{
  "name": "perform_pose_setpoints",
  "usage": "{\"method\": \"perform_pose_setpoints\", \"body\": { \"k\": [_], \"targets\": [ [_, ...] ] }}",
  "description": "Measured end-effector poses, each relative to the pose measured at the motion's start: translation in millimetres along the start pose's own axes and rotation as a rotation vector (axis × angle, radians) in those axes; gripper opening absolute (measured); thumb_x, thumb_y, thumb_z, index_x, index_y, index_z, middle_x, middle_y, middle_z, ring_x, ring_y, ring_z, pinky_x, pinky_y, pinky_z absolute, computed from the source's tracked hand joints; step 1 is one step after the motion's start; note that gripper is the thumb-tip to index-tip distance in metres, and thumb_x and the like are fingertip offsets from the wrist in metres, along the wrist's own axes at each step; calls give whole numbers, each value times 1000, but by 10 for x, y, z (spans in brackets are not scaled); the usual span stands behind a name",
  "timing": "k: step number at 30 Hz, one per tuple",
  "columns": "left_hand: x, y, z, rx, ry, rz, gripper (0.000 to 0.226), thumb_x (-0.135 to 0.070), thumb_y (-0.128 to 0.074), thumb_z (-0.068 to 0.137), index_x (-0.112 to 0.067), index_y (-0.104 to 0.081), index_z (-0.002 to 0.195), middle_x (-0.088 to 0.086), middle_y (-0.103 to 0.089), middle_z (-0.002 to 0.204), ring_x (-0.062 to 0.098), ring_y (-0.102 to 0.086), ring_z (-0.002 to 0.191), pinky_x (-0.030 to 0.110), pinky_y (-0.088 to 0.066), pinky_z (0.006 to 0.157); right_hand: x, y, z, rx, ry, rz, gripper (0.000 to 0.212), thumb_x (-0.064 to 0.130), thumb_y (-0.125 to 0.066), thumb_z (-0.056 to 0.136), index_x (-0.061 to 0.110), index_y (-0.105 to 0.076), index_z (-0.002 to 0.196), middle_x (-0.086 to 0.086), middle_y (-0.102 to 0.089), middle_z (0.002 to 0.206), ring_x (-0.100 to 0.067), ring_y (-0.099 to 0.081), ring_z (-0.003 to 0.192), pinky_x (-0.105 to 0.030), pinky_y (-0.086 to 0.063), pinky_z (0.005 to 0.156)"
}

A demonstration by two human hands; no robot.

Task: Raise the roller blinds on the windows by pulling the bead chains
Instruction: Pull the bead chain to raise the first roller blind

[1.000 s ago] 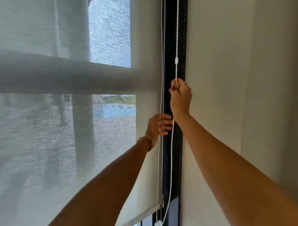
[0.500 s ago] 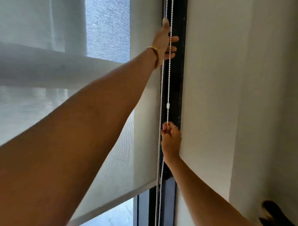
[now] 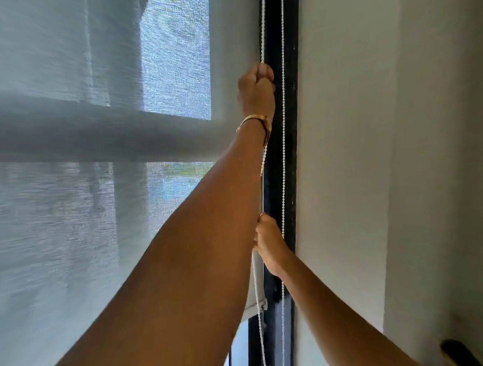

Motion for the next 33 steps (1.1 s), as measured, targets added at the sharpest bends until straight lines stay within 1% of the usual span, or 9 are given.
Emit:
{"method": "perform_pose_setpoints", "body": {
  "k": [4, 8, 12, 15, 17, 20, 23, 27, 33],
  "targets": [
    [112, 90, -4, -11, 24, 2, 22, -9, -28, 52, -20, -47, 46, -1, -39, 49, 21, -35, 54, 30, -26, 56, 44, 67, 56, -5, 19, 119, 30, 24, -39, 99, 25, -65, 85, 11, -73, 79, -15, -65, 83, -33, -50, 75],
    [316, 225, -173, 0, 59, 31, 20, -10, -28, 58, -19, -45, 52, -2, -39, 51, 16, -32, 49, 24, -24, 49, 340, 173, 140, 66, 32, 209, 34, 33, -29, 101, 22, -59, 115, 5, -66, 108, -10, -62, 95, -28, -47, 72],
    [573, 293, -386, 26, 116, 47, 26, -12, -31, 64, -24, -49, 49, -2, -37, 48, 17, -30, 49, 27, -22, 50, 583, 295, 271, 45, 60, 232, 34, 34, -31, 100, 19, -56, 118, -5, -62, 122, -17, -61, 99, -32, -47, 74],
    [649, 290, -616, 26, 114, 59, 36, -5, -33, 79, -24, -43, 51, -3, -34, 48, 13, -29, 47, 24, -23, 48, 682, 363, 366, 17, 25, 187, 38, 37, -29, 100, 18, -55, 120, -9, -54, 136, -25, -56, 113, -39, -46, 86],
    [697, 282, -789, 17, 82, 74, 40, 0, -33, 87, -22, -42, 55, -3, -37, 50, 9, -33, 48, 22, -30, 48, 815, 408, 411, 22, 28, 144, 38, 40, -26, 101, 21, -58, 107, -8, -55, 134, -26, -53, 116, -42, -43, 92],
    [914, 312, -972, -4, 100, 116, 36, 0, -35, 88, -17, -47, 59, 0, -49, 58, 13, -46, 57, 26, -41, 57, 1088, 514, 484, 13, 73, 68, 43, 40, -23, 101, 17, -58, 111, -8, -56, 129, -26, -52, 113, -43, -41, 96],
    [1105, 343, -1142, -1, 91, 174, 35, -2, -35, 90, -18, -46, 61, 0, -46, 58, 13, -42, 58, 28, -37, 57, 1371, 626, 595, 16, 112, 36, 44, 38, -23, 101, 16, -61, 105, -11, -59, 128, -29, -56, 114, -39, -47, 90],
    [1349, 361, -1399, 41, 85, 222, 38, -1, -35, 90, -23, -43, 59, -6, -43, 56, 5, -37, 52, 18, -32, 53, 1576, 608, 672, 118, 129, 2, 49, 35, -23, 102, 5, -52, 127, -8, -65, 111, -24, -63, 97, -36, -50, 87],
    [1755, 393, -1826, 100, 163, 215, 38, 0, -38, 89, -22, -42, 58, -4, -41, 56, 5, -35, 54, 19, -30, 52, 1592, 479, 779, 145, 109, 30, 43, 29, -23, 103, 1, -50, 123, -10, -64, 94, -24, -63, 79, -37, -54, 78]
  ]
}}
Point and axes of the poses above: each hand's wrist, its own z-axis towards the middle knuckle, its own y-axis out of the back of the hand, x = y × z, the point moved 6 cm from there along z, towards the middle knuckle
